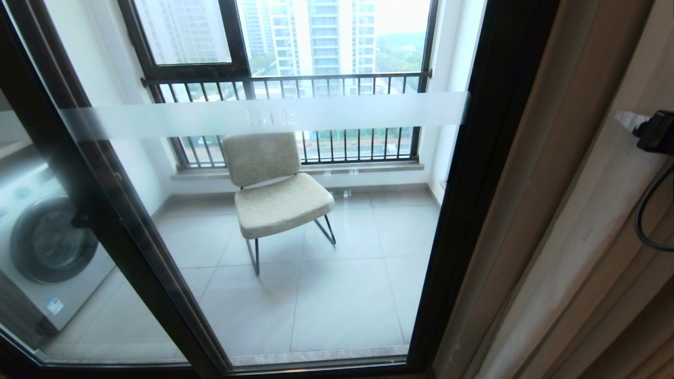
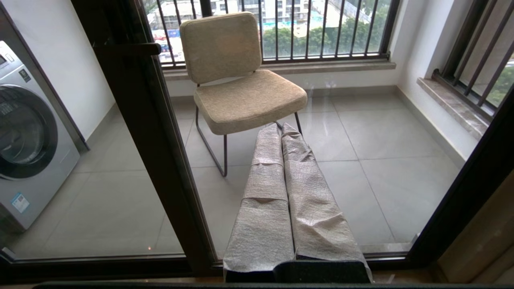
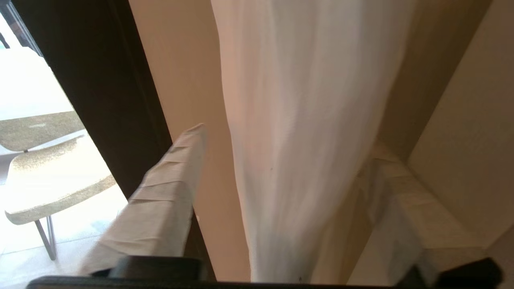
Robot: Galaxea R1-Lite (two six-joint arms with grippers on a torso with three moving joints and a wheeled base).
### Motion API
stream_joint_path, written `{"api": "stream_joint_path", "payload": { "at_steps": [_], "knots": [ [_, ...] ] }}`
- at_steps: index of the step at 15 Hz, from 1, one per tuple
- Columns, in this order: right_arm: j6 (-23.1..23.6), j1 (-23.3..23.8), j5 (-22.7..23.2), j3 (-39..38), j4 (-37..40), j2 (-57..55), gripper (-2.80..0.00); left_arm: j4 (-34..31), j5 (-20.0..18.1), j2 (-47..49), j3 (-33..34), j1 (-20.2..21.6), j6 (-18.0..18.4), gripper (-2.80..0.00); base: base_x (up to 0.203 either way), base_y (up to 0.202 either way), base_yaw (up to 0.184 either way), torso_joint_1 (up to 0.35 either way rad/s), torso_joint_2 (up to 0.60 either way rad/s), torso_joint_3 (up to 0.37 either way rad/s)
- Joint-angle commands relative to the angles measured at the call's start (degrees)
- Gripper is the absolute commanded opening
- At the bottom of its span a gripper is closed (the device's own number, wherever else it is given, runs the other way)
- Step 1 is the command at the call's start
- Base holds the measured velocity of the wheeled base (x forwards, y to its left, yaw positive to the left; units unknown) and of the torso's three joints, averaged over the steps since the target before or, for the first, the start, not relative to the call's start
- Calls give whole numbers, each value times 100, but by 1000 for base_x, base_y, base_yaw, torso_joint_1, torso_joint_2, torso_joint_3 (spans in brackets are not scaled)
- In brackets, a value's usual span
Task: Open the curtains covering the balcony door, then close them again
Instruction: Pull the inner curtains open on both sides, then close the inner curtains on both sides
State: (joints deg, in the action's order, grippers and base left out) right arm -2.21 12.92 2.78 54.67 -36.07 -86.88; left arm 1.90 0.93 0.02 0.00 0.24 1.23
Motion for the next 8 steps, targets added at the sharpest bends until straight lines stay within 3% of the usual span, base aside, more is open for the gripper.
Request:
{"api": "stream_joint_path", "payload": {
  "at_steps": [1,8],
  "knots": [
    [-78,-8,8,34,-82,-56,-280,4,4,-2,0,2,0,-280,0,0,0,0,0,0],
    [1,-132,27,8,-347,-2,-280,4,4,-2,0,-7,0,-280,0,0,0,0,0,0]
  ]
}}
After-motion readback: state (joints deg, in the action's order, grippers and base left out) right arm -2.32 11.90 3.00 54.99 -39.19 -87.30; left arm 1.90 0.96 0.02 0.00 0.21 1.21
